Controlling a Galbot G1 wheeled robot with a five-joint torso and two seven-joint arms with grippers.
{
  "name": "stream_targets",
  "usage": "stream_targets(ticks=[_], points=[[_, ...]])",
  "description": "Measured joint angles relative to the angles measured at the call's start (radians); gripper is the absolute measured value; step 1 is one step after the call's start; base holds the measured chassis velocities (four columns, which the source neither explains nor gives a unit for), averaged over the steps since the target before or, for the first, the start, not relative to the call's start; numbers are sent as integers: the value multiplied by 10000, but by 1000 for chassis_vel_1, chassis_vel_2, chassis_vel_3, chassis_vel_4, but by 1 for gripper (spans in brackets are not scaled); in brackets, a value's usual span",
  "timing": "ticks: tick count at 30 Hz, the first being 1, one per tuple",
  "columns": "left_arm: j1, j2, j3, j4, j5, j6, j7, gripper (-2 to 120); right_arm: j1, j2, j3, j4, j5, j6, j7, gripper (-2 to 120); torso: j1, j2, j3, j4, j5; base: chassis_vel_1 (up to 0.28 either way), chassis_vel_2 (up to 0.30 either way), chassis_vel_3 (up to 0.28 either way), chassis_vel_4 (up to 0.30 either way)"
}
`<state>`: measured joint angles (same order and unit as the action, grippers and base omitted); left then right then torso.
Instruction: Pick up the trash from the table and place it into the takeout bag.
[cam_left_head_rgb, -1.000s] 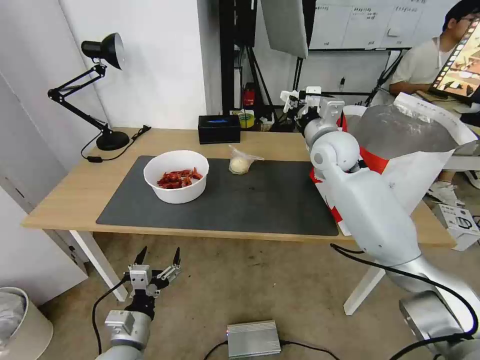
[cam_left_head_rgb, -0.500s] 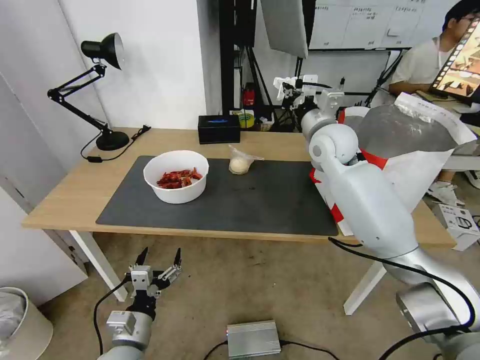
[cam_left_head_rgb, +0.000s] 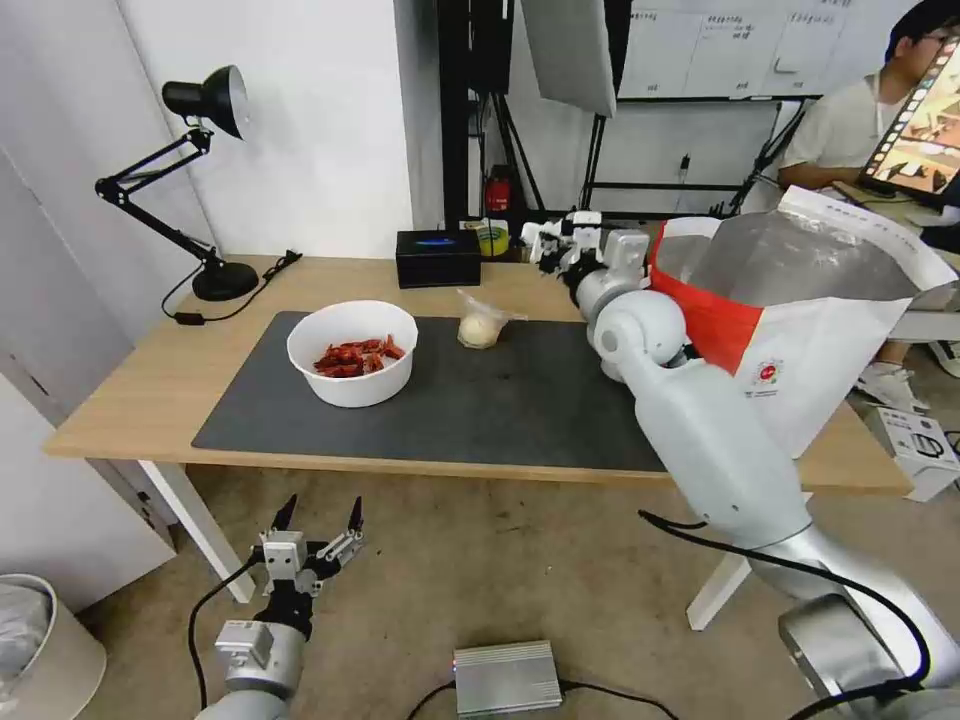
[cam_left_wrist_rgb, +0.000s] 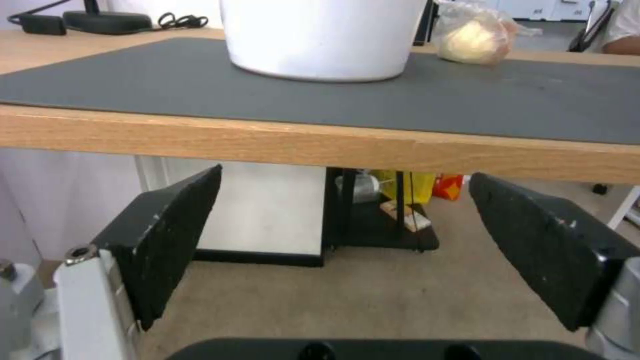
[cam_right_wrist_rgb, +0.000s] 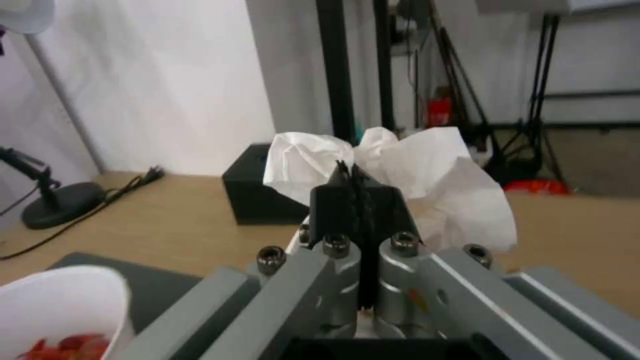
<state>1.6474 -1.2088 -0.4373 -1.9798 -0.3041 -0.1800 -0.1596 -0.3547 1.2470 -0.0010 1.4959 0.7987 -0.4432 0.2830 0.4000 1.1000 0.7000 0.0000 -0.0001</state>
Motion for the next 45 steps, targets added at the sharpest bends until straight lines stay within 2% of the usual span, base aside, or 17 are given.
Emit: stream_targets(ticks=[16,31,45], points=[[-1,-21,45,27,12,-71,5,100,-625,-18,-71,143,26,-161,262,0,0,0,0,-1,0,0,0,0,0],[98,-44,4,-22,81,-147,10,100,-889,37,-316,168,164,-275,-266,0,0,0,0,0,0,0,0,0,0],[125,-112,48,-22,168,-170,16,100,-1350,-87,-632,802,326,-713,-385,0,0,0,0,0,1,0,0,0,0]])
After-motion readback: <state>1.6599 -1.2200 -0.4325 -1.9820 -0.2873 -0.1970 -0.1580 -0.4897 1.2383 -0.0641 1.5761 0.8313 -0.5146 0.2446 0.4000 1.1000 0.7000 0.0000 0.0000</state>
